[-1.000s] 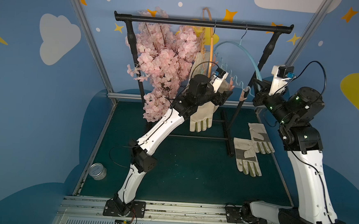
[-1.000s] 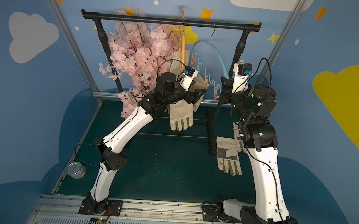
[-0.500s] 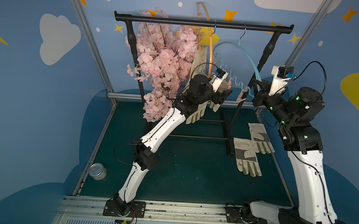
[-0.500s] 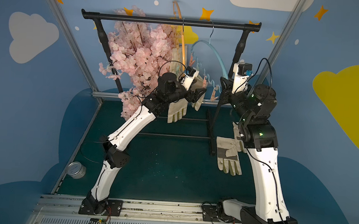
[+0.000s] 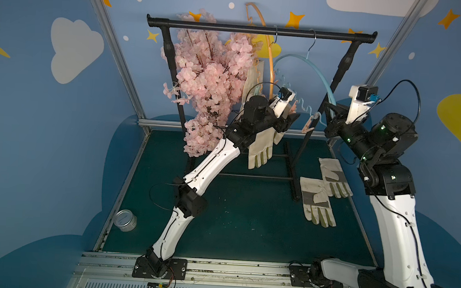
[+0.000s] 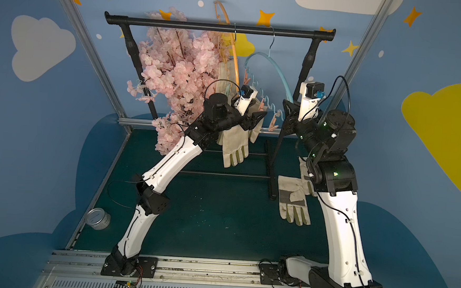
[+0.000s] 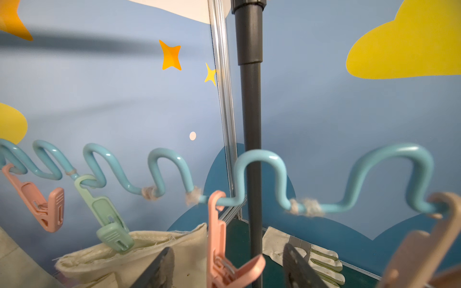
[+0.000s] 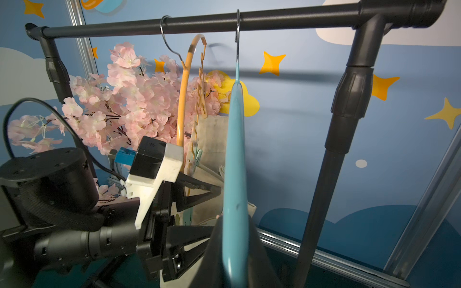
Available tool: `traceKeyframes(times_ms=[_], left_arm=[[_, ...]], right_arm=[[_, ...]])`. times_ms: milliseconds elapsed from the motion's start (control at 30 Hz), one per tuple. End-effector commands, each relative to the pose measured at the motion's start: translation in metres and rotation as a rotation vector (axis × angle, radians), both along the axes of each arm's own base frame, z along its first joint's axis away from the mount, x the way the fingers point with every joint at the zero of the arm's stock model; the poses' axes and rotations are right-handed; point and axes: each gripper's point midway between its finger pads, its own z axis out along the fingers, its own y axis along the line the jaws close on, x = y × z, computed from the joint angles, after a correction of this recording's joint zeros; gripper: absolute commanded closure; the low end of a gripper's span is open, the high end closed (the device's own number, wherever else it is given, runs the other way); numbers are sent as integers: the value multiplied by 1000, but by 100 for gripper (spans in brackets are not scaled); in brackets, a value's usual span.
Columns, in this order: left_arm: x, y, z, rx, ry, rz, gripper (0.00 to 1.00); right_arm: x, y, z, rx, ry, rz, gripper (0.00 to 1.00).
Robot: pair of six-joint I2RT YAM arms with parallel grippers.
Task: Clip the gloves onto a hanger to dry
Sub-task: Open the clamp at the hanger.
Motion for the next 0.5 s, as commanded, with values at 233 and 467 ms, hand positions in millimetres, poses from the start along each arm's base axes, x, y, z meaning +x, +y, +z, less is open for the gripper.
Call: traceKeyframes(times_ms=[233,467], left_arm=[[2,-1,7,-25,-44,-34,41],[2,-3,8,-46,-36,-52,39]], right_arm=[[-13,-2,22,27,-78,9,92],[-11,-2,21,27,-75,8,92]])
